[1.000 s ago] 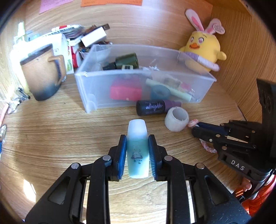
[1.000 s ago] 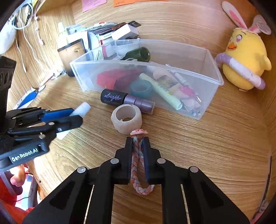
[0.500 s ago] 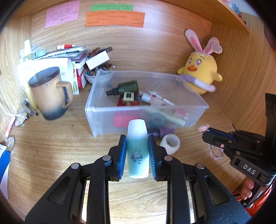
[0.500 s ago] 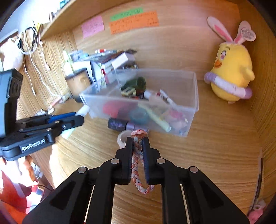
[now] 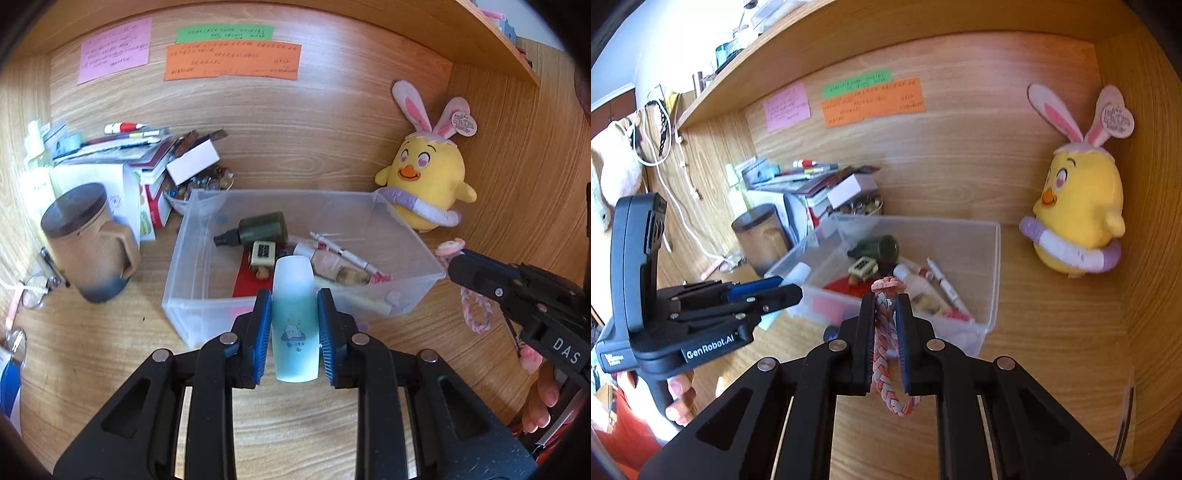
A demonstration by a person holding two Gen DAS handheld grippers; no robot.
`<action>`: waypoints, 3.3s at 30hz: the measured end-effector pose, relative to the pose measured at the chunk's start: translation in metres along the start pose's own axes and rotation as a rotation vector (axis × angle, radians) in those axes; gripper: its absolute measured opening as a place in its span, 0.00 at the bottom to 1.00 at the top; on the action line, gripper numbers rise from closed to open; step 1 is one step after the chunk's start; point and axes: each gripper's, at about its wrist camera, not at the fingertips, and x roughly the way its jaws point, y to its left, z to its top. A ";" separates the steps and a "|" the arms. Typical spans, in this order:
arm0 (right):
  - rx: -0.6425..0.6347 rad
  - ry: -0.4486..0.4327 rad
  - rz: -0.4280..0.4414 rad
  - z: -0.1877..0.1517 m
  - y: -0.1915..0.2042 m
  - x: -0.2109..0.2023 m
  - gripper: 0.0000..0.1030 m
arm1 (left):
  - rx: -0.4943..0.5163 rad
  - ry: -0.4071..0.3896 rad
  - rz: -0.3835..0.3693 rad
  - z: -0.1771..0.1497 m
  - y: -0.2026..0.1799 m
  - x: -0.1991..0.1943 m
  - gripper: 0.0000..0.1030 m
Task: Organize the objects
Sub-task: 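Carry the blue tube and bracelet over the clear box and open both tools, then withdraw both open tools toward the tape roll and dark bottle, then grasp the dark bottle with the left tool while the right tool grasps the white tape roll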
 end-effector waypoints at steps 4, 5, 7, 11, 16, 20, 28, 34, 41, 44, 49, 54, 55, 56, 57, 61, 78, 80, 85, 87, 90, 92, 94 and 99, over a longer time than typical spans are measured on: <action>0.000 -0.019 -0.011 0.012 -0.004 0.003 0.10 | 0.004 -0.010 -0.010 0.010 -0.002 0.005 0.24; -0.002 -0.022 -0.017 0.015 -0.005 0.005 0.10 | 0.004 -0.009 -0.014 0.012 -0.002 0.006 0.24; -0.004 -0.024 -0.024 0.019 -0.007 0.008 0.10 | 0.004 -0.005 -0.022 0.017 -0.002 0.011 0.24; -0.016 -0.019 -0.041 0.028 -0.010 0.020 0.10 | 0.012 0.006 -0.032 0.025 -0.004 0.020 0.24; -0.025 0.019 -0.058 0.034 -0.014 0.043 0.10 | 0.012 0.024 -0.049 0.032 -0.002 0.034 0.24; -0.032 0.065 -0.071 0.033 -0.018 0.064 0.10 | 0.009 0.055 -0.060 0.035 0.002 0.050 0.24; -0.029 0.145 -0.092 0.023 -0.028 0.096 0.10 | 0.009 0.096 -0.056 0.036 0.007 0.071 0.24; -0.040 0.160 -0.107 0.021 -0.028 0.103 0.10 | 0.013 0.109 -0.057 0.036 0.006 0.077 0.24; -0.063 0.173 -0.126 0.019 -0.022 0.105 0.13 | 0.027 0.082 -0.060 0.036 0.003 0.066 0.24; -0.073 0.165 -0.139 0.020 -0.020 0.102 0.23 | 0.028 0.073 -0.063 0.037 0.003 0.059 0.24; -0.082 0.138 -0.158 0.022 -0.016 0.092 0.41 | 0.025 0.056 -0.054 0.035 0.005 0.048 0.34; -0.089 0.104 -0.185 0.023 -0.013 0.077 0.53 | 0.028 0.024 -0.040 0.033 0.007 0.035 0.48; -0.088 0.099 -0.187 0.023 -0.013 0.074 0.57 | 0.026 0.018 -0.038 0.032 0.007 0.032 0.52; -0.088 0.093 -0.191 0.023 -0.013 0.071 0.58 | 0.025 0.013 -0.035 0.031 0.007 0.029 0.54; -0.088 0.086 -0.197 0.023 -0.013 0.067 0.59 | 0.026 0.007 -0.029 0.030 0.007 0.026 0.58; -0.088 0.076 -0.204 0.021 -0.013 0.056 0.60 | 0.039 -0.011 -0.001 0.026 0.007 0.016 0.69; -0.101 0.134 -0.114 -0.025 0.012 0.035 0.69 | 0.024 0.061 0.029 -0.014 0.023 0.001 0.92; -0.099 0.161 -0.103 -0.033 0.014 0.041 0.69 | 0.014 0.078 0.036 -0.019 0.030 0.003 0.92; -0.103 0.243 -0.077 -0.049 0.018 0.064 0.69 | -0.004 0.117 0.064 -0.034 0.042 0.010 0.92; -0.108 0.277 -0.067 -0.054 0.021 0.075 0.69 | -0.010 0.131 0.070 -0.038 0.046 0.013 0.92; -0.108 0.309 -0.055 -0.058 0.023 0.086 0.69 | -0.017 0.152 0.070 -0.042 0.049 0.018 0.92; -0.103 0.321 -0.040 -0.059 0.024 0.091 0.68 | -0.014 0.165 0.066 -0.043 0.048 0.023 0.92; -0.101 0.322 -0.029 -0.059 0.025 0.093 0.54 | -0.003 0.174 0.063 -0.043 0.045 0.029 0.92; -0.086 0.335 -0.006 -0.061 0.018 0.093 0.35 | 0.031 0.205 0.039 -0.040 0.033 0.045 0.92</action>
